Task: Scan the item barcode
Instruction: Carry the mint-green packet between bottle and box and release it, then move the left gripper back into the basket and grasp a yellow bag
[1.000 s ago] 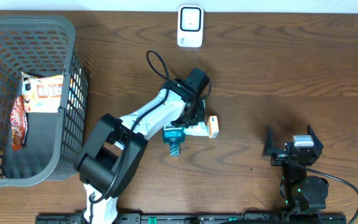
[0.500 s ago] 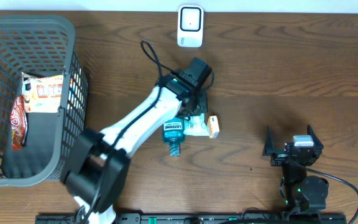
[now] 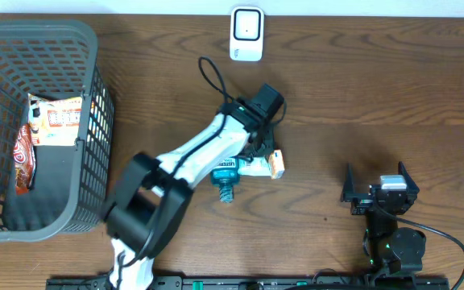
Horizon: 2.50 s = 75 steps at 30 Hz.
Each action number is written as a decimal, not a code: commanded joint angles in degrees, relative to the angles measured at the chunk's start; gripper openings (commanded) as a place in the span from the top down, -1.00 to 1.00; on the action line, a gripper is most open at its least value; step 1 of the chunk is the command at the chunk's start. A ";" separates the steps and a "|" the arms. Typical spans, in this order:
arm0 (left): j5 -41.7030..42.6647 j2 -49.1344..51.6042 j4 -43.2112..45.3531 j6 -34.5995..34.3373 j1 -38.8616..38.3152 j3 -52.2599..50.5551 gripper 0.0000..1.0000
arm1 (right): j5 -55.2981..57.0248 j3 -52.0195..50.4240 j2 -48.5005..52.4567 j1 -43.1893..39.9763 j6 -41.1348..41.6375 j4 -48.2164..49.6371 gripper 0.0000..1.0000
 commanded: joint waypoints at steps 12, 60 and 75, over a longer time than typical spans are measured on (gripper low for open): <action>-2.60 3.45 -3.80 -0.46 -8.39 3.32 0.85 | 0.46 -0.20 -0.09 -0.46 -0.59 -0.04 -0.98; -12.44 -14.53 -19.04 -31.58 61.13 10.40 -0.96 | 0.46 -0.20 -0.09 -0.46 -0.59 -0.04 -0.99; -12.44 2.80 -12.04 -38.03 60.39 10.40 -0.96 | 0.46 -0.20 -0.09 -0.46 -0.59 -0.04 -0.98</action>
